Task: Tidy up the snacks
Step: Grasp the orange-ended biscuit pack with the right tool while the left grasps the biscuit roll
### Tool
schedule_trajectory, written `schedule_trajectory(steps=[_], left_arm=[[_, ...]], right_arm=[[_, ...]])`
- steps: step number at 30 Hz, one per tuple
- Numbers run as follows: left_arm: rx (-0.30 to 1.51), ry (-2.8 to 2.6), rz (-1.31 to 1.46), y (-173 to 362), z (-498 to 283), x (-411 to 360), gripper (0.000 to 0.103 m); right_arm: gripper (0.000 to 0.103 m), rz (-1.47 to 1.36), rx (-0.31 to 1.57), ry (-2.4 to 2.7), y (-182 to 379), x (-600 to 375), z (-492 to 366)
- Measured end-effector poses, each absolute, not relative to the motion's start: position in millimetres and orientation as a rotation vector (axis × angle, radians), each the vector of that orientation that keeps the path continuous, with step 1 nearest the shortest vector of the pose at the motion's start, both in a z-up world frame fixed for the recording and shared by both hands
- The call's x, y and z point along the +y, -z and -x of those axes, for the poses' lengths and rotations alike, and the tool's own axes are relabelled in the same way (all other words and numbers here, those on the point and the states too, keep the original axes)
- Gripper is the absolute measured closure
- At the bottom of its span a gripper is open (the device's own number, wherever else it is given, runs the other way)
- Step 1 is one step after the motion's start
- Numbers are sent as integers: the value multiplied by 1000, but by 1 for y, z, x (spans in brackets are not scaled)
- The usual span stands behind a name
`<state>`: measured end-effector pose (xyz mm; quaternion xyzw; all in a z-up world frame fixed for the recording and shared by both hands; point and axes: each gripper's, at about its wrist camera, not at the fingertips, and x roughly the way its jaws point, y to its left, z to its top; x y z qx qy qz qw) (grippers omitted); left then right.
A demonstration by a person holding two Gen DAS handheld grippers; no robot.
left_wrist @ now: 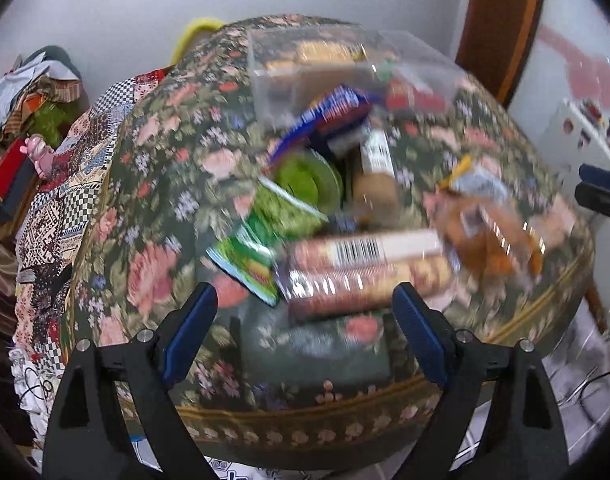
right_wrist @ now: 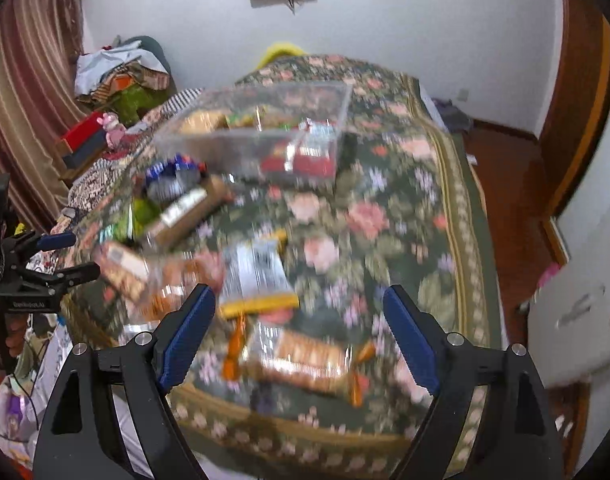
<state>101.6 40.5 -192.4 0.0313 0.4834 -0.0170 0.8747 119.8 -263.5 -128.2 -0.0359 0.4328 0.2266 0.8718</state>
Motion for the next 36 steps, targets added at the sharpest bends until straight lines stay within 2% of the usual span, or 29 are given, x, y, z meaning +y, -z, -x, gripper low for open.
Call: schedule_trajectory(steps=[6, 14, 18, 31, 36], left_arm=[[1028, 22, -107, 207, -110, 28, 13], [952, 15, -170, 194, -123, 9, 13], [971, 67, -151, 196, -135, 3, 13], [1101, 205, -8, 212, -124, 16, 13], [1095, 195, -23, 219, -114, 14, 20]], right_arm=[[19, 63, 978, -468, 152, -272, -104], [19, 80, 1062, -492, 179, -265, -100], [19, 57, 1096, -494, 192, -262, -104], [19, 9, 1080, -517, 192, -264, -108], [23, 16, 1091, -542, 189, -265, -104]])
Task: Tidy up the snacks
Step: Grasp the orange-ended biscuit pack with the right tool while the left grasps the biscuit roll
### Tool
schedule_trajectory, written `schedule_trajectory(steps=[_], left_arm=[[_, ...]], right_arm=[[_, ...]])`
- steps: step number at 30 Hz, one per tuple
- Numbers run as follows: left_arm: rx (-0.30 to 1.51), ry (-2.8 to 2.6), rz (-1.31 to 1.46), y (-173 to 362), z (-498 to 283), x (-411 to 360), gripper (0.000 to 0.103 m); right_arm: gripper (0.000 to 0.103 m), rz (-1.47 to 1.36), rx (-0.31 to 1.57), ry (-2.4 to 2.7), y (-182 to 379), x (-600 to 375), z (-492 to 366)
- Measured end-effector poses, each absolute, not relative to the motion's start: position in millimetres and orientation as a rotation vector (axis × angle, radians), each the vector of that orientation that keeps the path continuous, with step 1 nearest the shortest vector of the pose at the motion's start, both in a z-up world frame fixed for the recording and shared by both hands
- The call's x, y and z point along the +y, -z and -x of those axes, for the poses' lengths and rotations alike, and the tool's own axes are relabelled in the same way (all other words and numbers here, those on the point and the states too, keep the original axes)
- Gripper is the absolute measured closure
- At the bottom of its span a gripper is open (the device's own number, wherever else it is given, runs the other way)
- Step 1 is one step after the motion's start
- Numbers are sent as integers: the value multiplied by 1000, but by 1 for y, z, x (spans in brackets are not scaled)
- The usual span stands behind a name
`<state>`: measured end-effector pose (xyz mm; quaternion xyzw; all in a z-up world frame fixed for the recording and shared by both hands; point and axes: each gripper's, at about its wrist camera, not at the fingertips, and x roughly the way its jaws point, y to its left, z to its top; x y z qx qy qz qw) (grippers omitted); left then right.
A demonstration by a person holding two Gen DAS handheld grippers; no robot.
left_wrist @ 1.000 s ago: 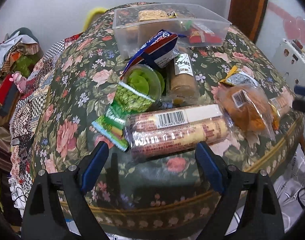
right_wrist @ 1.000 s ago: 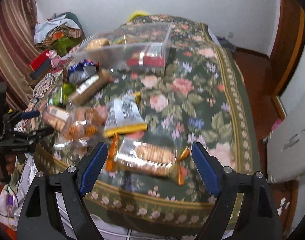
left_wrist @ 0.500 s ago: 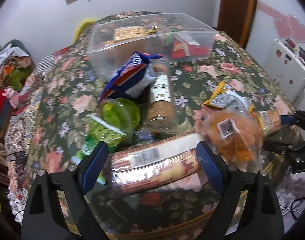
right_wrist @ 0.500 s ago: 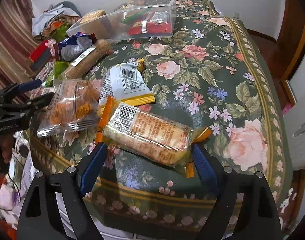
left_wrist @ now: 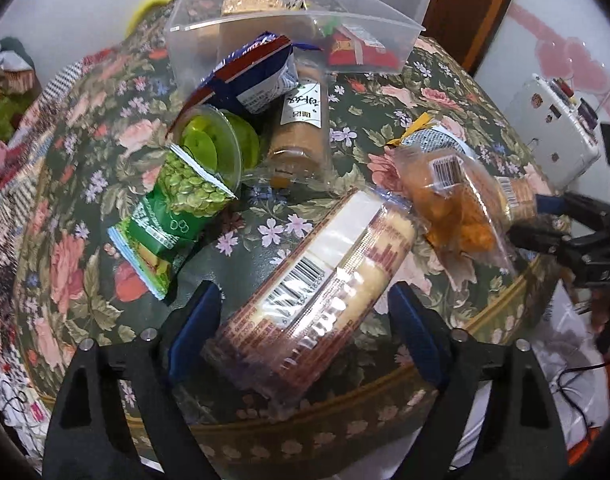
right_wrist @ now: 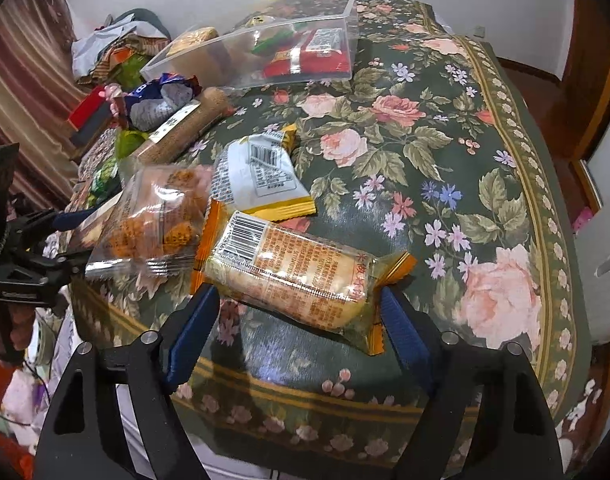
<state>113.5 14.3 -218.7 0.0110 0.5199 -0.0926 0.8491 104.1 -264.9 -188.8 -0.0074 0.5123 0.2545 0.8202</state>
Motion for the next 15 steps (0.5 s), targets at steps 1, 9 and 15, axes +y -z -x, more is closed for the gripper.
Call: schedule_trajectory(steps=[1, 9, 15], left_arm=[[1091, 196, -19, 218, -114, 14, 22], [1052, 198, -6, 216, -116, 5, 38], [1059, 212, 13, 213, -104, 2, 48]], right_arm=[[23, 30, 1083, -537, 187, -265, -104], [8, 136, 1021, -532, 180, -254, -120], [9, 171, 1043, -570, 186, -248, -125]])
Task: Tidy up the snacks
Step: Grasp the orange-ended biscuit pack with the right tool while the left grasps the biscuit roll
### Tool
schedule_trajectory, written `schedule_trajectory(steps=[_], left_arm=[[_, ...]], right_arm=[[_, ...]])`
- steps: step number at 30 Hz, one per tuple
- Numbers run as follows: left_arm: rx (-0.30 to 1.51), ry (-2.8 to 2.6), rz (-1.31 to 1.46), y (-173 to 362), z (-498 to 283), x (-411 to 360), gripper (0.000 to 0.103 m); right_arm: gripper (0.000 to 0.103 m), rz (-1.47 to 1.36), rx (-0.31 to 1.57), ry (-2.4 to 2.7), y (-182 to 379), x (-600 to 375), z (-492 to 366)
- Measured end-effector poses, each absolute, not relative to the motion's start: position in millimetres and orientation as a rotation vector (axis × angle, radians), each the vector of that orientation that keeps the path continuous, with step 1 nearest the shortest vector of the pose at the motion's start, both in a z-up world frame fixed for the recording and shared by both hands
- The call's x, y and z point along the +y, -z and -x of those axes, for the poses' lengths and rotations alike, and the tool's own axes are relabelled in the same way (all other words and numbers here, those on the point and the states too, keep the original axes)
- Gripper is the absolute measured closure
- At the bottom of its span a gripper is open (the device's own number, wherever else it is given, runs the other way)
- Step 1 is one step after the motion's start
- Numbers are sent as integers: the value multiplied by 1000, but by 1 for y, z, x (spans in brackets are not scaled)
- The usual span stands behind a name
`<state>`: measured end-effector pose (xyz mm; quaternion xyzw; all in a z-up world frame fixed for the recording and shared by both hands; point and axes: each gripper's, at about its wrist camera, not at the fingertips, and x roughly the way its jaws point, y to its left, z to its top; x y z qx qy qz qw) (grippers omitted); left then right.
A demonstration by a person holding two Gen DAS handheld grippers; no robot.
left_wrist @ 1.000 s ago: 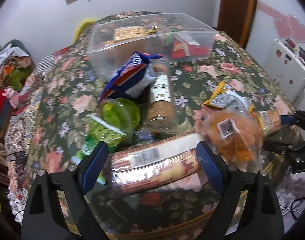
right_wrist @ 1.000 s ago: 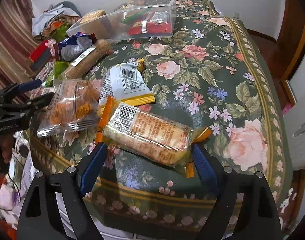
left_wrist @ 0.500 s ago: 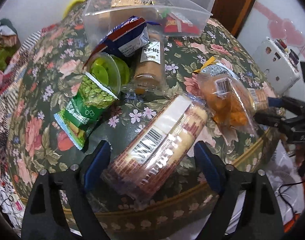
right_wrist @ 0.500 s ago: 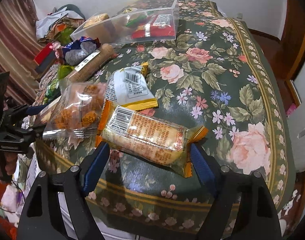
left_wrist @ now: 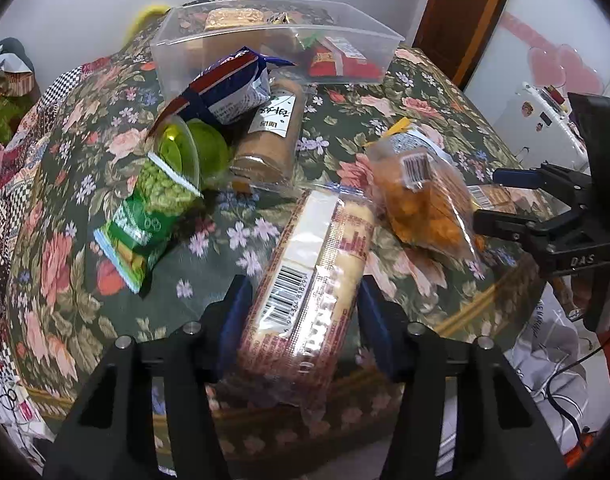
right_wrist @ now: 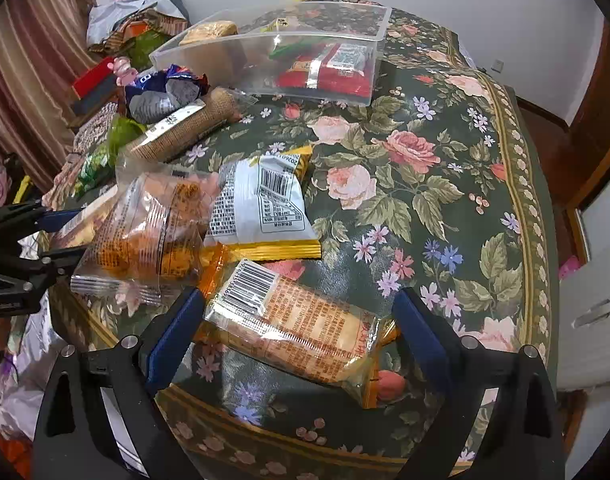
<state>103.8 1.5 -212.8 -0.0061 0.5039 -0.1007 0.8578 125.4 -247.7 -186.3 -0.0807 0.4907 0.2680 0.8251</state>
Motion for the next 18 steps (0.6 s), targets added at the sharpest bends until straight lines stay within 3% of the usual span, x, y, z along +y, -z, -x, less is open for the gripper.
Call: schedule_trajectory(steps=[6, 10, 15, 18], left_arm=[[1054, 197, -6, 213, -102, -4, 48], [1031, 192, 7, 216, -107, -5, 47], [1014, 186, 8, 215, -106, -7, 50], [1011, 200, 30, 209, -101, -7, 56]], right_arm=[[19, 52, 1087, -456, 190, -273, -129], [17, -39, 1088, -423, 186, -291, -128], [12, 47, 1033, -467, 168, -289, -116], [8, 99, 1031, -485, 171, -287, -114]])
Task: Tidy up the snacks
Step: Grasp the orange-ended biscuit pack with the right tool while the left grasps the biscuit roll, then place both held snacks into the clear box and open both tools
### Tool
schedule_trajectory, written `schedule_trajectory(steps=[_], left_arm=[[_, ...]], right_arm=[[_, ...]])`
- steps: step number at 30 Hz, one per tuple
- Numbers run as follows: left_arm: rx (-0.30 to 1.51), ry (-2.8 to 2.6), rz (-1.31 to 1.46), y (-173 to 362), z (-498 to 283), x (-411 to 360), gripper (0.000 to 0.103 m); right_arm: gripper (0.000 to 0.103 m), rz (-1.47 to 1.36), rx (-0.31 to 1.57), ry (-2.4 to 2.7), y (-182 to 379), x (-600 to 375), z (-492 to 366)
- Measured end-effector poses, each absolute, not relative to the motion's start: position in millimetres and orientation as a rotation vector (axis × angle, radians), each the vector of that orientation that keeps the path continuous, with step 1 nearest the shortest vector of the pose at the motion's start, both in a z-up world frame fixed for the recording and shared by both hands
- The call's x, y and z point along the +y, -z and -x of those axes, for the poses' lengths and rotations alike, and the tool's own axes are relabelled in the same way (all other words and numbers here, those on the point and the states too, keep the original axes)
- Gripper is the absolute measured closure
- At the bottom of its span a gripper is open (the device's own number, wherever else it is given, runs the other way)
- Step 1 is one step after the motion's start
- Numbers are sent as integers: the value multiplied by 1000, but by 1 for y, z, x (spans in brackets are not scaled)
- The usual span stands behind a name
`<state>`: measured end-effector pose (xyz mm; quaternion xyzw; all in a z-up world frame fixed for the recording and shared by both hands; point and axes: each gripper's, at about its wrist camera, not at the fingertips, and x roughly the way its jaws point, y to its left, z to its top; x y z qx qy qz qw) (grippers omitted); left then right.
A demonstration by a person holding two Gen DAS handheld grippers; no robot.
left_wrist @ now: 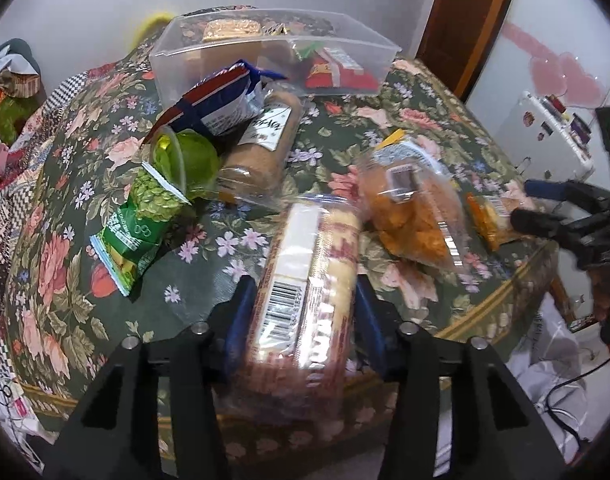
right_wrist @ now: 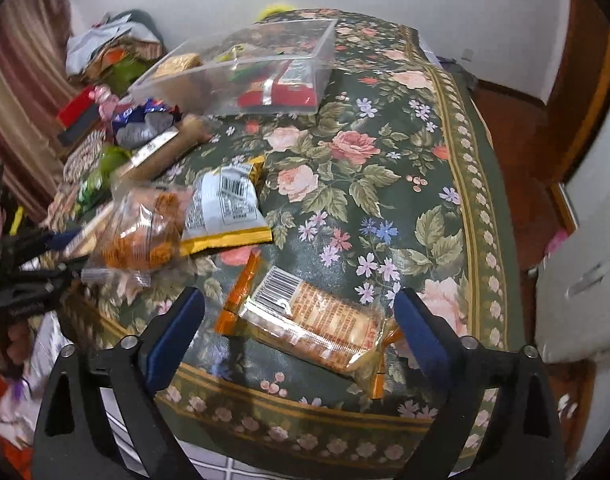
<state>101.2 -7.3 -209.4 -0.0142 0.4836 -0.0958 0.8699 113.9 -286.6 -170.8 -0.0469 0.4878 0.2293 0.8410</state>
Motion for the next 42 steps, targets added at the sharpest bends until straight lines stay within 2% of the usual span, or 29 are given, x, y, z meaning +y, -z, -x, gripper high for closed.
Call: schedule_trajectory(steps=[4, 8, 12, 13, 15, 17, 20, 25, 42], left_arm=[[980, 188, 10, 197, -93, -10, 57], [966, 173, -4, 188, -89, -10, 57], [939, 158, 20, 176, -88, -2, 57], [929, 152, 24, 173, -88, 0, 57], [913, 142, 24, 168, -89, 3, 57], [902, 134, 27, 163, -90, 5, 57], [876, 121, 32, 156, -93, 9, 57], [826, 95, 44, 140, -104, 21, 57], [693, 32, 72, 89, -169, 53, 57]], right_arm=[[7, 127, 1059, -480, 182, -284, -118], [0, 151, 1076, -506, 195, -282, -122], [0, 136, 1106, -523, 203, -281, -130], [1, 141, 1098, -519, 203, -280, -130], [10, 143, 1085, -501, 203, -278, -127], [30, 135, 1076, -497, 199, -279, -125], [38, 98, 1077, -488, 195, -284, -125], [39, 62, 1046, -475, 184, -284, -128], [39, 19, 757, -518, 77, -240, -183]])
